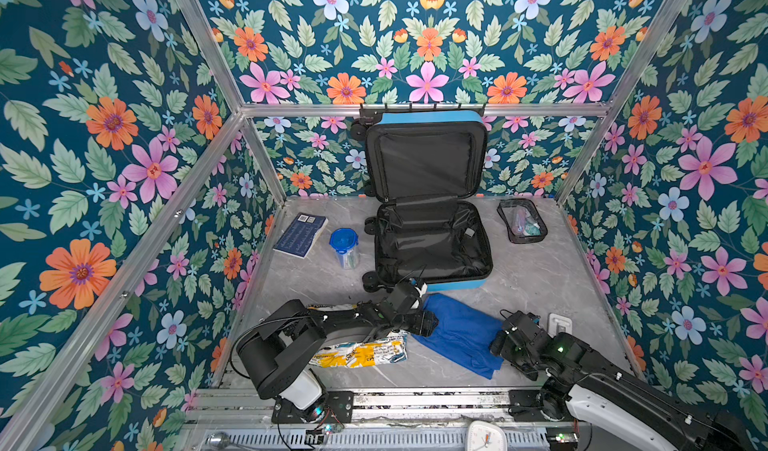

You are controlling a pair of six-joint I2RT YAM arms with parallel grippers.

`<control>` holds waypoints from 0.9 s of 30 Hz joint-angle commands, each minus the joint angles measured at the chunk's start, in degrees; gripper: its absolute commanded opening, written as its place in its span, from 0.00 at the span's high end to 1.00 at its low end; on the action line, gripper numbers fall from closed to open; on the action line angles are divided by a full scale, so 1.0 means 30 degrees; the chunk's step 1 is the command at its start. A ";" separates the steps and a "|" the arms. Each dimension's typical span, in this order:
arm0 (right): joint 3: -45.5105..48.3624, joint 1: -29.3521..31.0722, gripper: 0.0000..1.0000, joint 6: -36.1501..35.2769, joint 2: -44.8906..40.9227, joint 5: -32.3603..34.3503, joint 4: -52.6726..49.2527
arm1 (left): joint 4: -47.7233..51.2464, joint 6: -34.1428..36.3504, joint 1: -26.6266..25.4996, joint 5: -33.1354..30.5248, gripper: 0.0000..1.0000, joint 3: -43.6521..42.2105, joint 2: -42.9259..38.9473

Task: Pack the luggage
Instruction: 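Lift the blue cloth with both grippers and carry it into the suitcase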

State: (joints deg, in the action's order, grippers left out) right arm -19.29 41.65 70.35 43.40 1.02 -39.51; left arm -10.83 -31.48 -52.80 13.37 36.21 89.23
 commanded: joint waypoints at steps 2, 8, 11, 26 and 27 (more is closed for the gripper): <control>0.0790 0.0031 0.13 0.1152 0.0859 -0.1075 0.3195 | -0.0663 -0.0010 -0.0194 0.0801 0.17 -0.0054 0.0385; 0.1873 0.0016 0.29 0.2179 0.1257 -0.1657 0.5746 | -0.1225 -0.0242 -0.0737 0.1454 0.20 0.0177 0.1089; 0.2092 0.0019 0.43 0.2412 0.0565 -0.1417 0.5860 | -0.1636 -0.0544 -0.0886 0.1766 0.26 0.0235 0.1395; -0.2464 0.0031 1.00 -0.0832 -0.2362 -0.1126 0.1520 | -0.0294 -0.0595 -0.2125 0.1820 0.97 0.2255 -0.1681; -0.3250 0.0031 1.00 -0.1316 -0.1948 -0.1237 0.1099 | 0.0142 -0.0525 -0.2300 0.1697 0.98 0.2534 -0.1956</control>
State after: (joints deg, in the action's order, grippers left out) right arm -25.43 41.65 71.20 35.97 -1.43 -34.00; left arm -12.95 -34.24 -58.78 18.87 41.93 84.88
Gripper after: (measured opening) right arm 0.077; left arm 0.085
